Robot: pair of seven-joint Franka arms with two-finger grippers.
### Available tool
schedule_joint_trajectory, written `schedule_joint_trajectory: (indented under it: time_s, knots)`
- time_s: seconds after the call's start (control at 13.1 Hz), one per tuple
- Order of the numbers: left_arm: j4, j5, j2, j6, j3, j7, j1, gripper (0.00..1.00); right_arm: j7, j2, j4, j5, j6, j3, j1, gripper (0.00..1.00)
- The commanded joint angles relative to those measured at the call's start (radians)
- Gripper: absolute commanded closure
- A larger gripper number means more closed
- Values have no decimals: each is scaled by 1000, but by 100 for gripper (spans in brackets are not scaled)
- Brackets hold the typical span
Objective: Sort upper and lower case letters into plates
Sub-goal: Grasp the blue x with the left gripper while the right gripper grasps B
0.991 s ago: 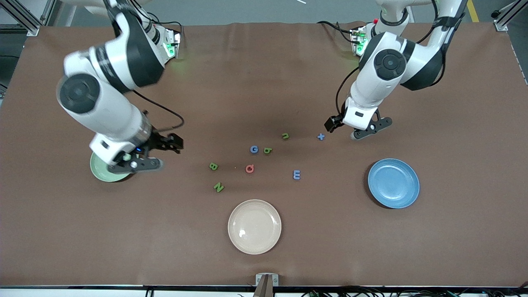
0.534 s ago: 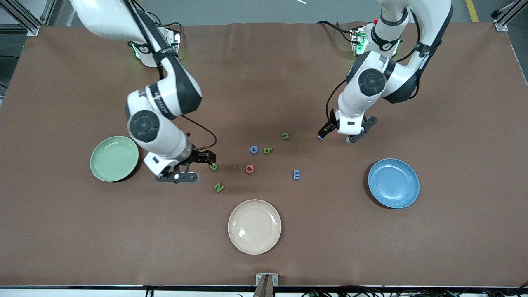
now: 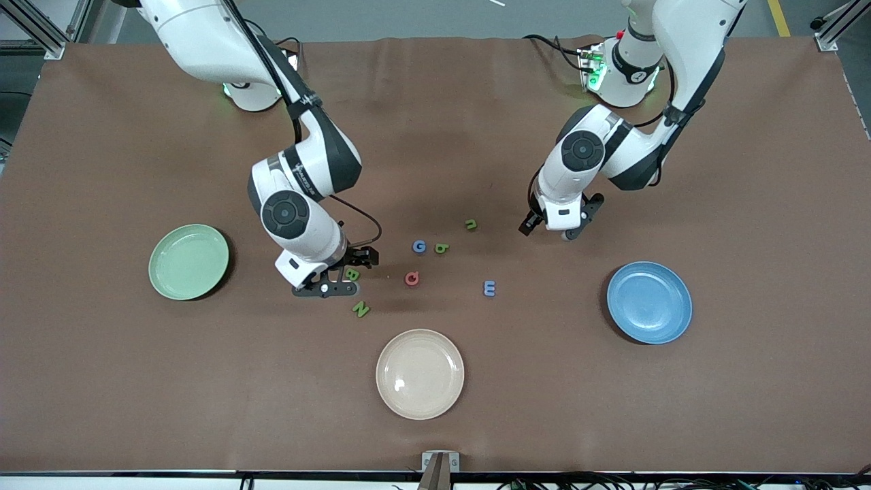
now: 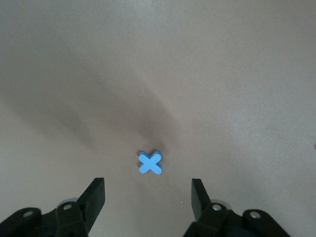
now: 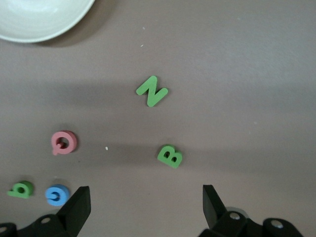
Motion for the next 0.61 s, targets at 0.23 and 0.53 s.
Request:
schedule_joint_trajectory:
  time_s: [0.23, 0.53]
  knots:
    - [5, 110, 69, 73, -3, -194, -22, 30, -301, 82, -5, 21, 72, -3, -35, 0]
    - [8, 209, 114, 90, 3, -281, -11, 32, -301, 96, -60, 21, 138, -3, -19, 0]
